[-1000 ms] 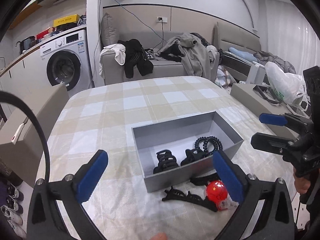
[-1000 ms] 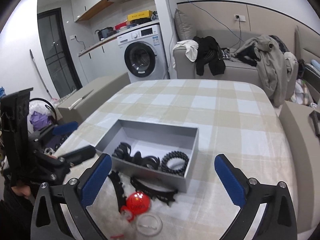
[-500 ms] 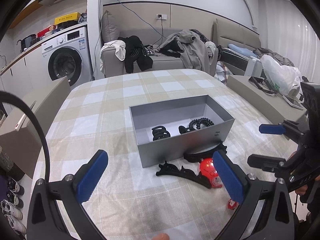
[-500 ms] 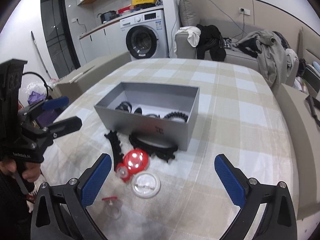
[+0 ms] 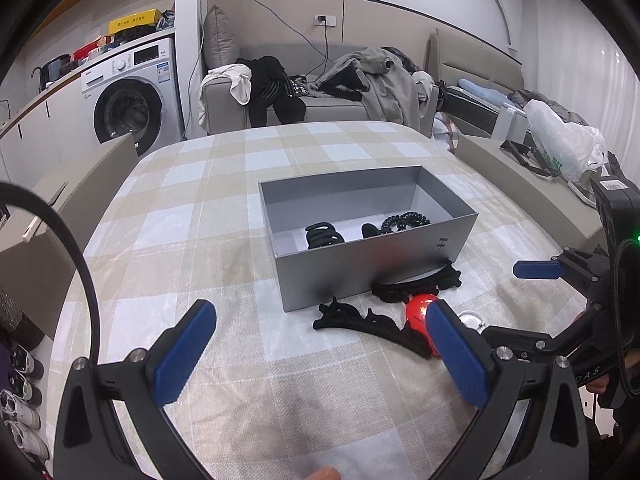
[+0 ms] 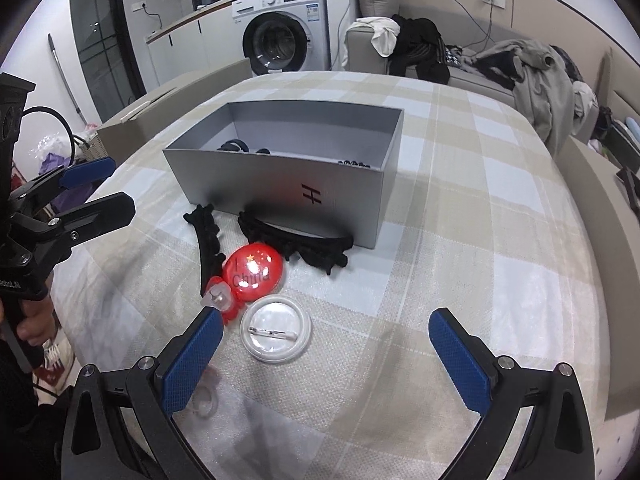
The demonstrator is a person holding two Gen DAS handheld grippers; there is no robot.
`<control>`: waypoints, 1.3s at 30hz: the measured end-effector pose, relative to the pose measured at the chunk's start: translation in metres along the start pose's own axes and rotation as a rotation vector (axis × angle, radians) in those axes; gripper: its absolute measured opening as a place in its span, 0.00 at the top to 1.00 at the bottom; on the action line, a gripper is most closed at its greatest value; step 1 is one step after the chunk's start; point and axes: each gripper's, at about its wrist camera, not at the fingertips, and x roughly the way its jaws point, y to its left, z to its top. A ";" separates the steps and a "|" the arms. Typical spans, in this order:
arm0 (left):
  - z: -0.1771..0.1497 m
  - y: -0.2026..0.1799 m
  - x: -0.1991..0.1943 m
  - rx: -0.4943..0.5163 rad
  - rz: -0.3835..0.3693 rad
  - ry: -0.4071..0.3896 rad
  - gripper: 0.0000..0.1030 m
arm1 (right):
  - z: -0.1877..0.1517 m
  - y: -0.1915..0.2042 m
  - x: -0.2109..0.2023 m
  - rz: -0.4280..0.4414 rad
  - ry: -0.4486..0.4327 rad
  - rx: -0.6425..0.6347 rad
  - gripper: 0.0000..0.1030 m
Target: Organize jewelry
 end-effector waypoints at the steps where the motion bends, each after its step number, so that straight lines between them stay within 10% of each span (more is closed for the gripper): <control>1: 0.000 0.001 0.001 -0.003 0.002 0.003 0.01 | 0.000 0.000 0.001 0.001 0.002 -0.003 0.00; 39: -0.003 0.005 0.013 -0.021 -0.006 0.032 0.01 | -0.002 -0.017 0.017 -0.078 0.037 -0.031 0.08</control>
